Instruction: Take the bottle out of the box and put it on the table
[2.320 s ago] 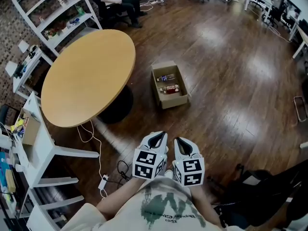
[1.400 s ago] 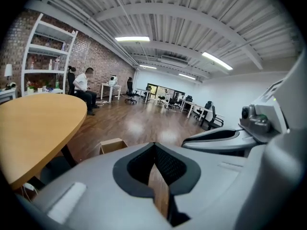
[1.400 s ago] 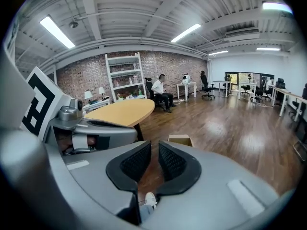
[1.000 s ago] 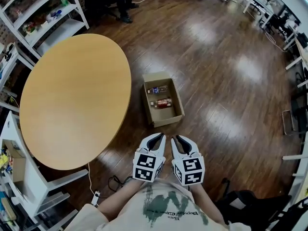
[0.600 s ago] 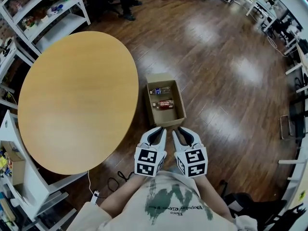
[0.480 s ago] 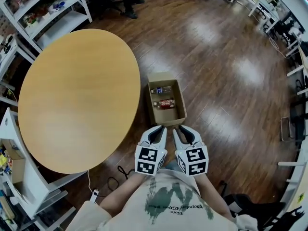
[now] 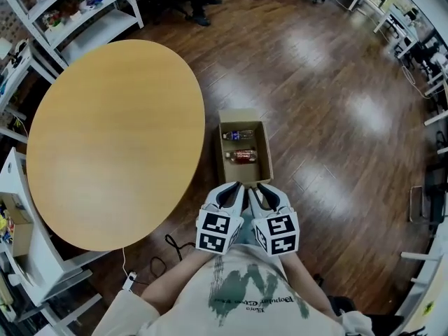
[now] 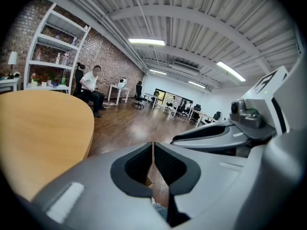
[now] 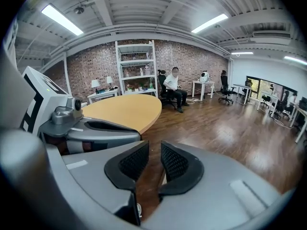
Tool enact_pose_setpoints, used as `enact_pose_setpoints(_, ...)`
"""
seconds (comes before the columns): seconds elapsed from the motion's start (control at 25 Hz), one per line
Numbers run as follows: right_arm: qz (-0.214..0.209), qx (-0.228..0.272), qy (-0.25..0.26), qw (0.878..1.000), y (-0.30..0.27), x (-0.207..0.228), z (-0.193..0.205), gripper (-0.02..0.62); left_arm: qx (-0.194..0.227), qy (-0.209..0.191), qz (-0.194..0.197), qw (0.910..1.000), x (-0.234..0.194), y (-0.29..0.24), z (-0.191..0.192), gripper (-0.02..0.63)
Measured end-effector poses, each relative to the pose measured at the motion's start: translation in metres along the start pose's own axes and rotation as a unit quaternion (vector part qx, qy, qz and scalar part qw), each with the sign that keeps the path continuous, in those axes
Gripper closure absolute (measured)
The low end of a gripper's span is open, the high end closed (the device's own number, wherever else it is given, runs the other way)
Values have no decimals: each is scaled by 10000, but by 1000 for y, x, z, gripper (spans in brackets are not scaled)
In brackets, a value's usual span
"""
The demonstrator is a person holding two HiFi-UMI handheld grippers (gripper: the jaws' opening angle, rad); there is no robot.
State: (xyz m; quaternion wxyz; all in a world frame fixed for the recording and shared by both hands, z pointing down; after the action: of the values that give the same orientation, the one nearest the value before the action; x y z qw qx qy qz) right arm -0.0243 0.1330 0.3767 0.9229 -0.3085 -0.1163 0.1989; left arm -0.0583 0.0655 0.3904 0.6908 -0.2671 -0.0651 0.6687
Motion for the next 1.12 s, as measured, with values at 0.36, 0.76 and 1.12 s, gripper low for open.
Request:
enact_pose_setpoints(0.36,-728,-311,353,9962,-56,72,-15,518,-224,357,-712,9966,-7,-70,-12,606)
enact_pose_setpoints(0.76,-1459,-565,978,9828,-141,130,-20,499,-563,726,-1251,9879,-36,-162,-8,606)
enact_pose_setpoints(1.12,-1792,-981,1154,9721,-227,181,25,495,-920,1065,-1234,9823,-76,-240,38,606)
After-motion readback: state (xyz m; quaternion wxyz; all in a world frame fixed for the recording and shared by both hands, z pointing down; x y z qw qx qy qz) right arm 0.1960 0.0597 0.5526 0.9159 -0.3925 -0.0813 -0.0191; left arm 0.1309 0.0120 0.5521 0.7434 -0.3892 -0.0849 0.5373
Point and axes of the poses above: the fingertips, and each gripper's own axes: y backward along the fingers, x to its right, z out of its underside, the point moved 4 cm from there along y, backward along the fingers, and after that the axes turned 4 degrees about -z, right-handed, at the moved point
